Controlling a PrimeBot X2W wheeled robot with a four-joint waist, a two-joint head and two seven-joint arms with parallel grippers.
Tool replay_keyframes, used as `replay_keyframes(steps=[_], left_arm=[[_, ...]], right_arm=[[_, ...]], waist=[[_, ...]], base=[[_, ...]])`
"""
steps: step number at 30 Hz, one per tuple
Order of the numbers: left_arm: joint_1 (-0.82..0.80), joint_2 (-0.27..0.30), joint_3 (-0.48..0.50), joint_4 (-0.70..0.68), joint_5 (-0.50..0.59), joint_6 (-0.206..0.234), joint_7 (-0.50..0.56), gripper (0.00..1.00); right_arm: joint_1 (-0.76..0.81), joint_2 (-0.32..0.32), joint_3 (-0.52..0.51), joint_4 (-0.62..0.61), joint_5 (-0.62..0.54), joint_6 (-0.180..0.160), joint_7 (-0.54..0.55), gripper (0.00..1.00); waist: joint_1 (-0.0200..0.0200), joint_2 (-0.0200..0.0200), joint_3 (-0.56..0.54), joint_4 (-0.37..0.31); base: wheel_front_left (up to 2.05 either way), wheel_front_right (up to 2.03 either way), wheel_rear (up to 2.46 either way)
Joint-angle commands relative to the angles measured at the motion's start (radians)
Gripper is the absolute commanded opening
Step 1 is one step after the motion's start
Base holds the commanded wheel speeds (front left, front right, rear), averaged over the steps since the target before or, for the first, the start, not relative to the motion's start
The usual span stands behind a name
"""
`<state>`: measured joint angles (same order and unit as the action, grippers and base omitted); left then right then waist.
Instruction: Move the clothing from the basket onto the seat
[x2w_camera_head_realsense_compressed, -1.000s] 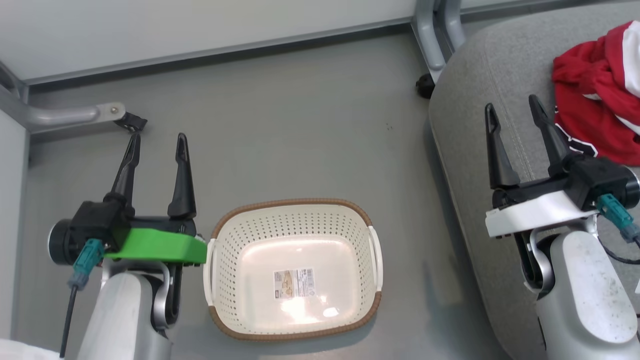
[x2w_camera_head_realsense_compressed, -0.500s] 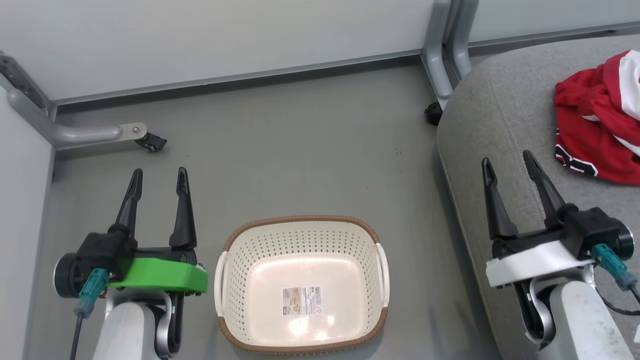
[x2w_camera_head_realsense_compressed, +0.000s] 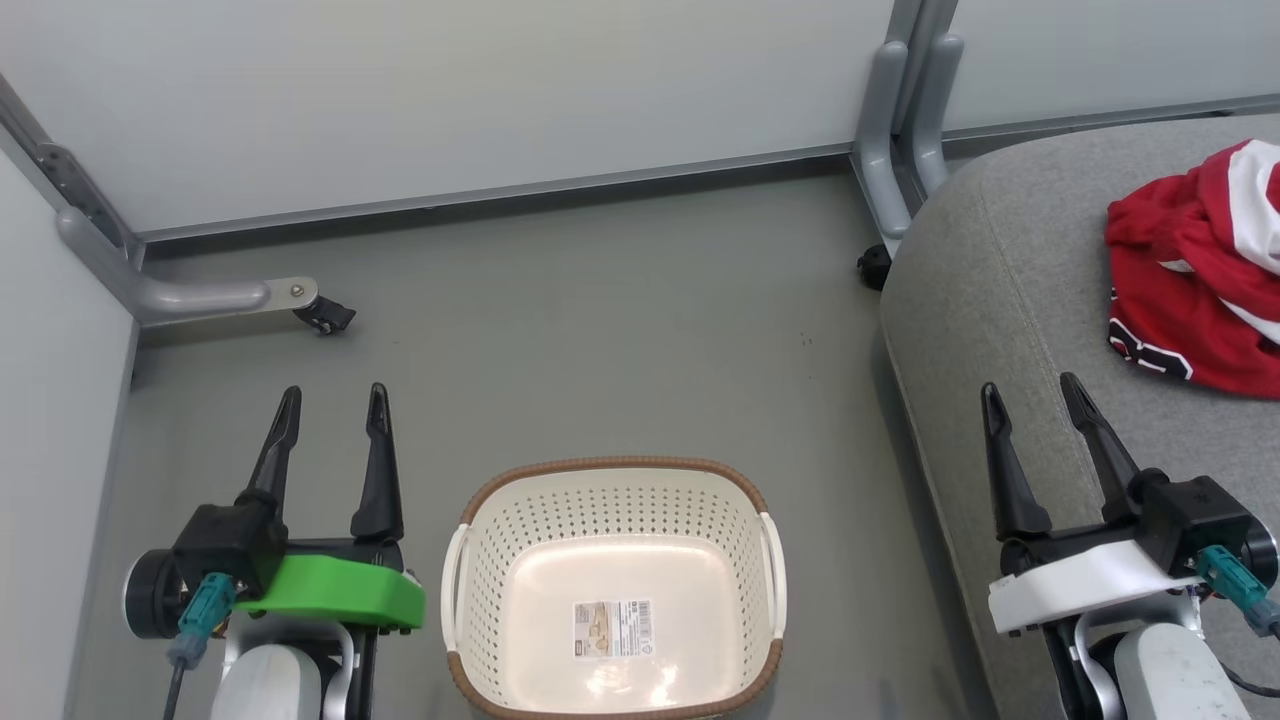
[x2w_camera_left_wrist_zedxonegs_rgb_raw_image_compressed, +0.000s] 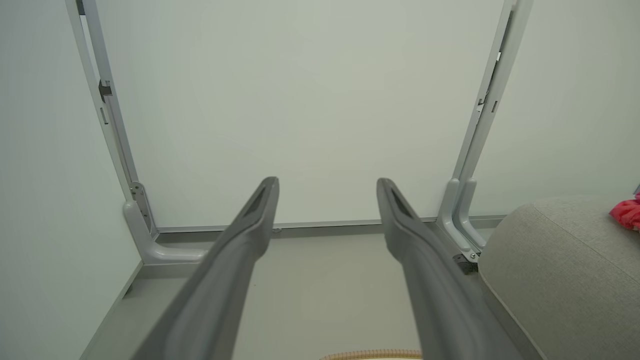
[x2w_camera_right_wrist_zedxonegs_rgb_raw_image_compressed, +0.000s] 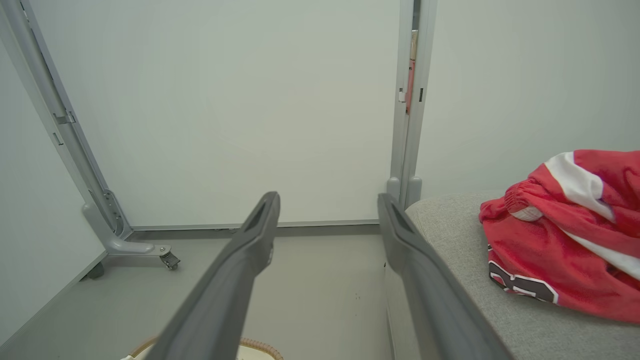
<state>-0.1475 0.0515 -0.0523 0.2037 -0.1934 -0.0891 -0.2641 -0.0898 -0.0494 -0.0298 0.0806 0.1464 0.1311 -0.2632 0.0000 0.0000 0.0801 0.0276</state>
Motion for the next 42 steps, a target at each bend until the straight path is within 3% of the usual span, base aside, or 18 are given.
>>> replay_keyframes(steps=[1, 19, 20, 24, 42], left_arm=[[0.018, -0.001, -0.002, 0.001, -0.008, 0.002, 0.0, 1.0], [0.025, -0.001, -0.016, 0.007, -0.015, 0.031, 0.0, 1.0], [0.01, -0.001, -0.015, 0.005, -0.009, 0.027, 0.0, 0.0], [0.02, -0.003, -0.015, 0.043, -0.013, 0.027, 0.002, 0.0], [0.023, -0.003, 0.028, 0.042, -0.338, 0.011, 0.089, 0.0]], right_arm=[[0.014, -0.002, -0.003, 0.003, 0.005, -0.001, -0.002, 1.0], [0.013, -0.002, 0.002, 0.027, 0.0, -0.001, -0.002, 1.0], [0.003, 0.0, 0.003, 0.025, 0.002, 0.0, 0.0, 0.0], [0.014, 0.008, 0.005, 0.061, 0.007, 0.0, 0.002, 0.0], [0.005, 0.003, -0.012, 0.084, 0.347, 0.0, 0.086, 0.0]], waist=[[0.0, 0.0, -0.005, 0.004], [0.0, 0.0, -0.017, 0.009], [0.0, 0.0, -0.017, 0.009], [0.0, 0.0, -0.018, 0.009], [0.0, 0.0, -0.026, 0.004]], base=[[0.0, 0.0, 0.0], [0.0, 0.0, 0.0], [0.0, 0.0, 0.0], [0.0, 0.0, 0.0], [0.0, 0.0, 0.0]])
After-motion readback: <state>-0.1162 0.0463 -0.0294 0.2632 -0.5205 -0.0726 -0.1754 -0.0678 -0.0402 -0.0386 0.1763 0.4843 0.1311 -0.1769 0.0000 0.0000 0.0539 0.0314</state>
